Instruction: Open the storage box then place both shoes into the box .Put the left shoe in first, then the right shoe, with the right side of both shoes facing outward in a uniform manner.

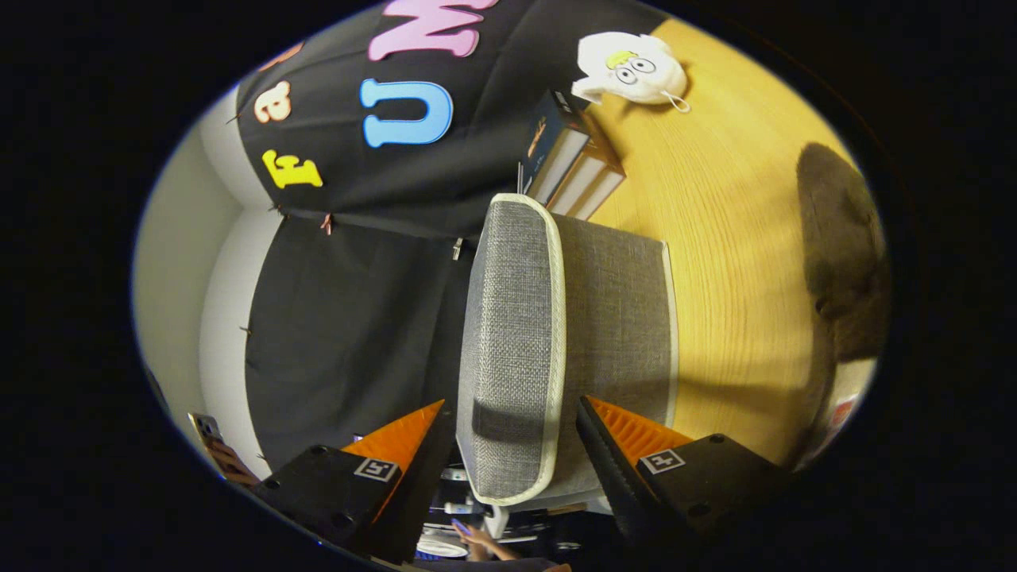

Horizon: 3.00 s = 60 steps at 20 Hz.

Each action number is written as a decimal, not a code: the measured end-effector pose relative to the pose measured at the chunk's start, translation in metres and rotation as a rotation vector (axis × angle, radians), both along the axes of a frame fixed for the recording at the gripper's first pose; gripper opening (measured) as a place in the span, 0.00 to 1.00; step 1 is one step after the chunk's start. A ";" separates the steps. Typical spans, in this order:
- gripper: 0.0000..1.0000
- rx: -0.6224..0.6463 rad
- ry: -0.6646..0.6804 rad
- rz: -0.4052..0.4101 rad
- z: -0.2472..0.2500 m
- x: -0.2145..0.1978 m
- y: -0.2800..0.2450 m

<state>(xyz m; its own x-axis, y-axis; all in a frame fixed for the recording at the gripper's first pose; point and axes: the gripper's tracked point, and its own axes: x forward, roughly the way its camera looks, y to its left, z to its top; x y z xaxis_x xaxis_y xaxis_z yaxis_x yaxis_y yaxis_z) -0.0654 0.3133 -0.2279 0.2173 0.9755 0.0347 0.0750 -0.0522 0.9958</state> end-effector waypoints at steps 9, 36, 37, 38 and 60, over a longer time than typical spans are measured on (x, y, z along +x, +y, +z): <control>0.32 0.013 0.066 0.084 -0.001 -0.026 0.004; 0.08 -0.038 -0.438 -0.040 0.208 0.034 0.095; 0.08 -0.051 -0.450 -0.033 0.210 0.033 0.105; 0.08 -0.060 -0.464 -0.024 0.215 0.032 0.115; 0.96 -0.334 -0.651 -0.068 0.204 0.040 0.151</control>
<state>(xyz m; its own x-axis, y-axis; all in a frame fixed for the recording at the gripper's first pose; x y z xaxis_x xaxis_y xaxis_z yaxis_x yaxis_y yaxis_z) -0.0257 0.4642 -0.0236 0.3145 0.9417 -0.1196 -0.5301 0.2787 0.8008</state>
